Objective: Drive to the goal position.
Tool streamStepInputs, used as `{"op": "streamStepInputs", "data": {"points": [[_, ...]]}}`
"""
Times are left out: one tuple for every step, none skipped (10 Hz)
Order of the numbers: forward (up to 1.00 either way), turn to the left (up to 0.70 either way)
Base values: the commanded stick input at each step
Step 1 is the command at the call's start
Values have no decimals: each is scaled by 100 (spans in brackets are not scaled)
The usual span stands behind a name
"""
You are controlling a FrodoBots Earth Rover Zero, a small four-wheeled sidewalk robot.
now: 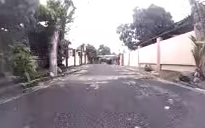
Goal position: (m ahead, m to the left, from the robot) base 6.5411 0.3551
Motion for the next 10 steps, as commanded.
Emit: {"op": "streamStepInputs", "data": {"points": [[100, 0], [100, 0], [100, 0], [100, 0], [100, 0], [100, 0], [100, 0], [100, 0], [100, 0], [100, 0]]}}
